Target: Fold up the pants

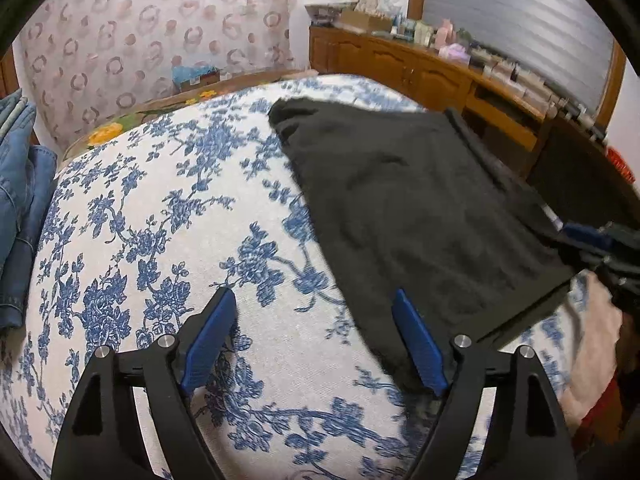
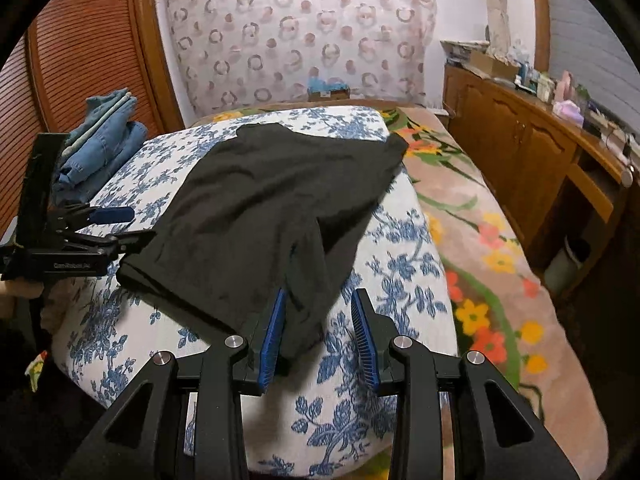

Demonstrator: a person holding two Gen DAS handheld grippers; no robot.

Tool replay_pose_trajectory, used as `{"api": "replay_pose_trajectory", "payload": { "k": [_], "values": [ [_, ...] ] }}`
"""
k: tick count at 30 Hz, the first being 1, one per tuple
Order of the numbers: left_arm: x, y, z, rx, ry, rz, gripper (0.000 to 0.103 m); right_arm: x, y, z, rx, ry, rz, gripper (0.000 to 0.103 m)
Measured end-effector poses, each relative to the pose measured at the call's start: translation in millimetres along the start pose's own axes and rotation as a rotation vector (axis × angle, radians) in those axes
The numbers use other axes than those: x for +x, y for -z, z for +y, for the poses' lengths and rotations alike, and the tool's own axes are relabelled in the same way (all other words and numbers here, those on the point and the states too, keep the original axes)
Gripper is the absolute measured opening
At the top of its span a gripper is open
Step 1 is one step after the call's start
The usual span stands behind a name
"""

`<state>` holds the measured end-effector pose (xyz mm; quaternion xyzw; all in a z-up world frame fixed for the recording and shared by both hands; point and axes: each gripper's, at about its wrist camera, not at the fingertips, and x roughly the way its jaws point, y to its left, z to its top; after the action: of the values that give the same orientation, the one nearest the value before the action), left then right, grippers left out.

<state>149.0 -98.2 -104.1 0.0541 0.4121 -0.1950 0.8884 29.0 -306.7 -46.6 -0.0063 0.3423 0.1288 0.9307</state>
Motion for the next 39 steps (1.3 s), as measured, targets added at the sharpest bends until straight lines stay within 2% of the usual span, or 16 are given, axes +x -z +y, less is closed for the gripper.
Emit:
{"api": "replay_pose_trajectory", "payload": {
  "k": [5, 9, 11, 14, 19, 26, 30, 33, 35, 36, 39],
  "values": [
    [-16, 2, -13, 0.019, 0.056, -0.03, 0.076, -2, -1, 0, 0.016, -0.024, 0.002, 0.035],
    [-15, 9, -22, 0.041, 0.089, -0.004, 0.067, -1, -1, 5, 0.007, -0.052, 0.014, 0.016],
    [-12, 11, -24, 0.043, 0.087, 0.011, 0.065, -1, -2, 9, 0.002, -0.06, 0.008, 0.011],
    [-8, 13, -23, 0.034, 0.095, 0.025, 0.065, -7, -4, 13, 0.0, -0.073, -0.02, 0.008],
    [-8, 14, -23, 0.035, 0.093, 0.026, 0.065, -18, -5, 20, -0.021, -0.093, -0.057, 0.007],
    [-20, 20, -23, 0.014, 0.124, 0.002, 0.065, -10, 3, 18, -0.01, -0.084, -0.024, 0.007],
    [-19, 24, -26, 0.015, 0.132, 0.008, 0.056, -7, 2, 17, 0.002, -0.083, -0.02, 0.007],
    [-16, 25, -28, 0.019, 0.125, 0.009, 0.055, -6, 2, 16, 0.009, -0.076, -0.02, 0.007],
    [-17, 25, -29, 0.022, 0.133, 0.008, 0.044, -6, 2, 15, 0.012, -0.076, -0.021, 0.007],
    [-17, 25, -30, 0.023, 0.151, 0.009, 0.034, -6, 3, 15, 0.013, -0.078, -0.02, 0.007],
    [-22, 24, -34, 0.036, 0.154, -0.007, 0.021, -6, 3, 15, 0.013, -0.077, -0.021, 0.007]
  ]
}}
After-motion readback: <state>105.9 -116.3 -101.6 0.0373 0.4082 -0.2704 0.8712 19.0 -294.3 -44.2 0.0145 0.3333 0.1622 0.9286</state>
